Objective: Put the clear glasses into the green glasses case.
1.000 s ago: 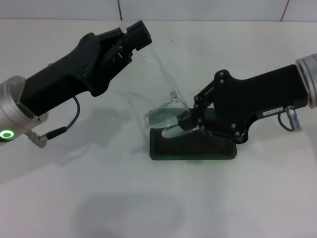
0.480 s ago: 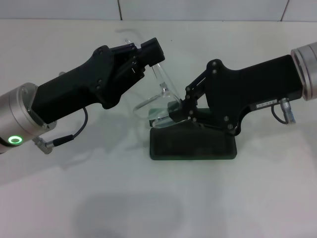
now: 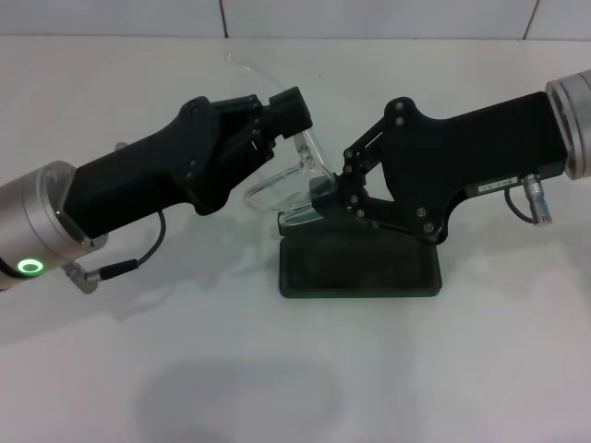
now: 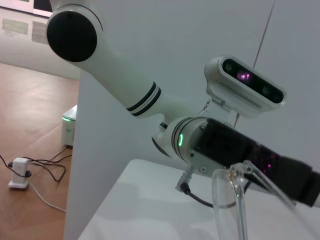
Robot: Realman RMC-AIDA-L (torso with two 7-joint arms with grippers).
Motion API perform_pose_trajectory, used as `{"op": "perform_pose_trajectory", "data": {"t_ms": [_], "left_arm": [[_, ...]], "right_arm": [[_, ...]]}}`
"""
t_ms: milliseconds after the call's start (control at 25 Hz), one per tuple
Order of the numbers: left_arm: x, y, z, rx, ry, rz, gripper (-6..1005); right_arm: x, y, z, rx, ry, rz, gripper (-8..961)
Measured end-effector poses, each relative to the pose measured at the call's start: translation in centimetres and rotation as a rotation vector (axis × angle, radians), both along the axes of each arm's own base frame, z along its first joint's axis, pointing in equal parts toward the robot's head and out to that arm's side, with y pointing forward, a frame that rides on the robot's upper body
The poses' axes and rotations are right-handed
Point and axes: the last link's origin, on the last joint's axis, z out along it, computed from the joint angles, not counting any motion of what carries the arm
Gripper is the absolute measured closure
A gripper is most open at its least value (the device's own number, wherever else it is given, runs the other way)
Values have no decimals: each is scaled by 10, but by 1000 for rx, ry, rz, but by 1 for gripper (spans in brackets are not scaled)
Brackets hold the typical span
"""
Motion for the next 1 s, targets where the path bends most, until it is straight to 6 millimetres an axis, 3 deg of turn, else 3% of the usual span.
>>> {"op": "perform_pose_trajectory", "data": {"t_ms": [1000], "left_arm": [[-1,-4,-4,-37,36,-22,936]], "right_arm": [[5,-3,1,-1,4,-8,898]]}}
